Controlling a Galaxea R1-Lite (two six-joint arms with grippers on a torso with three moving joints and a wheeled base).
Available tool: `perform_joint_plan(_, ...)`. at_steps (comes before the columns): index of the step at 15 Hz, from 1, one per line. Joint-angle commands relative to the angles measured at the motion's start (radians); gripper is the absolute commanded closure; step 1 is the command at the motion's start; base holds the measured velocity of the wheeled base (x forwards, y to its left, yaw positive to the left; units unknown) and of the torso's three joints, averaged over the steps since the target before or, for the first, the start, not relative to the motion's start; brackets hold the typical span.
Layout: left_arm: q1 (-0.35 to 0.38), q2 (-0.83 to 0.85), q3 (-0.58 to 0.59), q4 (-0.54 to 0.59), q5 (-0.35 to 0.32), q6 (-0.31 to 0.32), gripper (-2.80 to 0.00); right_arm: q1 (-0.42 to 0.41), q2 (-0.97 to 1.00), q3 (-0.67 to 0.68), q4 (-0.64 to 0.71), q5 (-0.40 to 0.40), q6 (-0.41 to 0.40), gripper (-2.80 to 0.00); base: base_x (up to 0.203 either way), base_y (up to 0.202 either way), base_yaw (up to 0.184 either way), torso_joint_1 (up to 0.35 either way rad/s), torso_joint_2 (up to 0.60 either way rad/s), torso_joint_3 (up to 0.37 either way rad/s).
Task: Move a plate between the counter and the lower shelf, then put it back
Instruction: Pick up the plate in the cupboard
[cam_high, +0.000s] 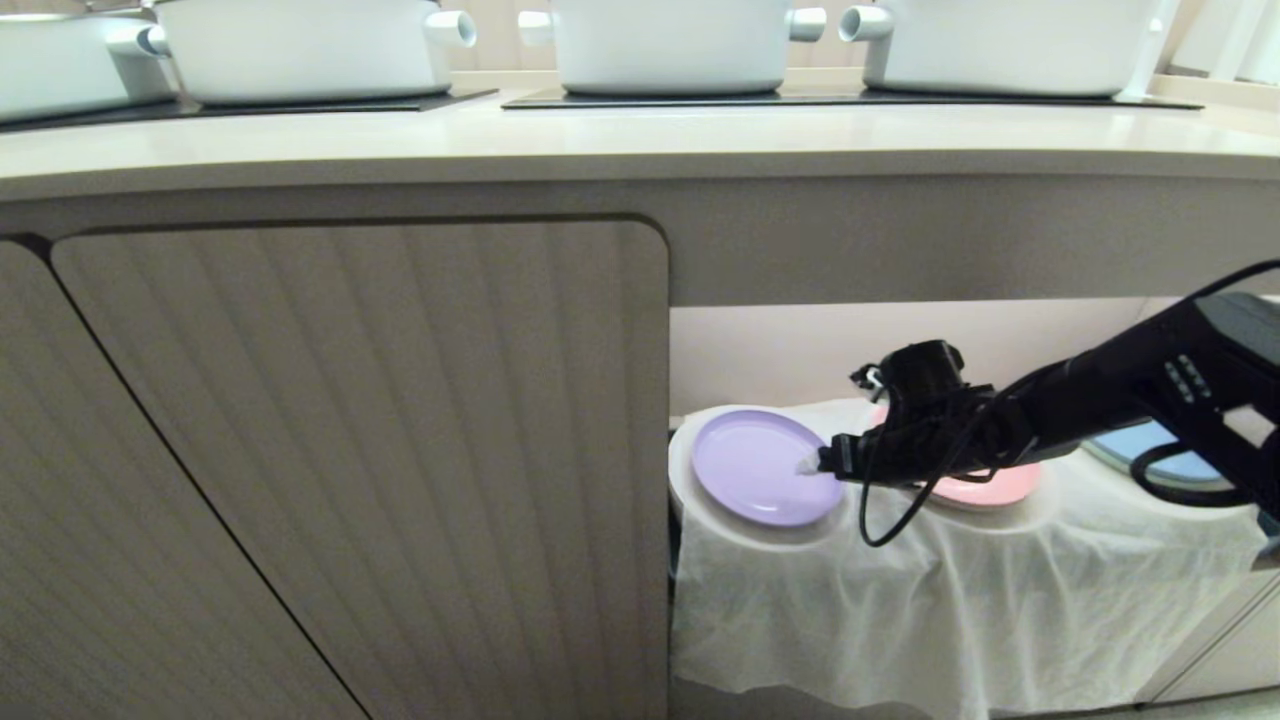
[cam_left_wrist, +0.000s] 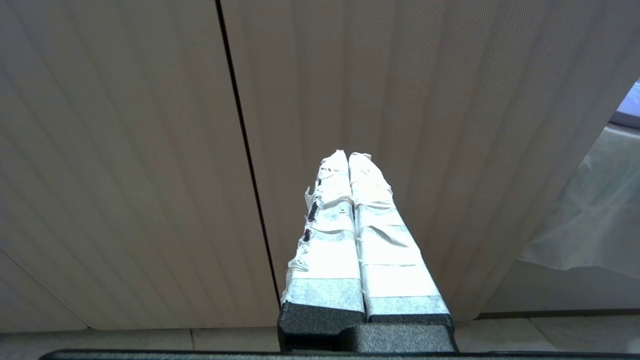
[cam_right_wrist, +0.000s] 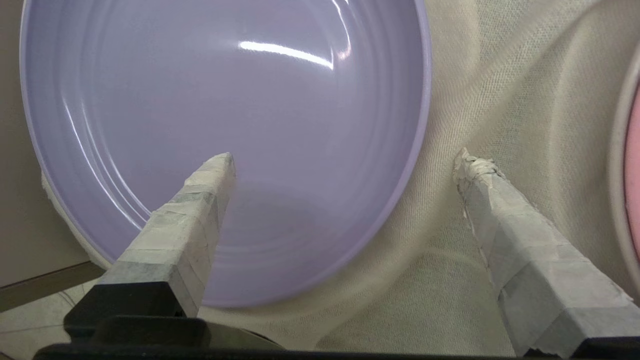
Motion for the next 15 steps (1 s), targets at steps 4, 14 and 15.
perform_joint_plan(4, 0.0, 0.0, 0.0, 0.0, 0.0, 0.0, 0.0, 0.018, 0.019, -0.024, -0.003, 0.002, 0.001, -2.8, 0.0, 0.0, 0.0, 0.0, 0.0, 0.0)
perform_joint_plan(14, 0.0, 0.0, 0.0, 0.0, 0.0, 0.0, 0.0, 0.023, 0.024, -0.052, -0.005, 0.004, 0.002, -2.8, 0.0, 0.0, 0.0, 0.0, 0.0, 0.0)
perform_joint_plan(15, 0.0, 0.0, 0.0, 0.0, 0.0, 0.0, 0.0, 0.024, 0.024, -0.052, -0.005, 0.004, 0.002, -2.8, 0.0, 0.0, 0.0, 0.0, 0.0, 0.0)
